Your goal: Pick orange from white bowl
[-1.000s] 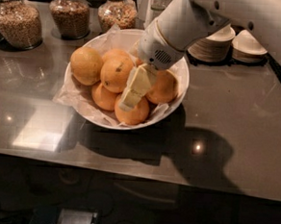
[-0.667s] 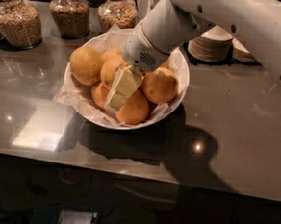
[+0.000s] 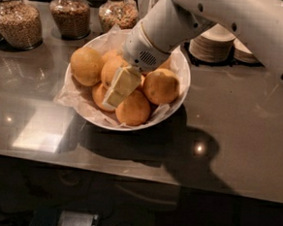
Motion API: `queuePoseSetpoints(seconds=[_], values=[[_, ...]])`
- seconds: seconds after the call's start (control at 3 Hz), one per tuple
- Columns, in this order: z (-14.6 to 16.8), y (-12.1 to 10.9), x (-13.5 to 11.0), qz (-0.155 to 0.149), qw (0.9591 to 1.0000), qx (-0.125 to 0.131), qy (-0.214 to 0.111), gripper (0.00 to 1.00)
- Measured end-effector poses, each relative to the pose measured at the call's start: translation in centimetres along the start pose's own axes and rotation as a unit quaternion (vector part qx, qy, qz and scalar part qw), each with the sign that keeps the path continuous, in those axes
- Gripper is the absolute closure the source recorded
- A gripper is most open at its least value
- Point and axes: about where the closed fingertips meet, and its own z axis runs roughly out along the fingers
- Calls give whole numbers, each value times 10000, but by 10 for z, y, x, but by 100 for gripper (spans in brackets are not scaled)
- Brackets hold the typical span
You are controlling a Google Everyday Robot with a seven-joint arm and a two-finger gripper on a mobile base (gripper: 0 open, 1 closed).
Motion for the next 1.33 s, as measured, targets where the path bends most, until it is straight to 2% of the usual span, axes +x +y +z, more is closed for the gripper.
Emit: queuePoseSetpoints(seconds=[1.0, 1.33], values=[[0, 0, 0, 0, 10000, 0, 0, 89], [-2, 0, -1, -1, 10000, -1, -1, 100]])
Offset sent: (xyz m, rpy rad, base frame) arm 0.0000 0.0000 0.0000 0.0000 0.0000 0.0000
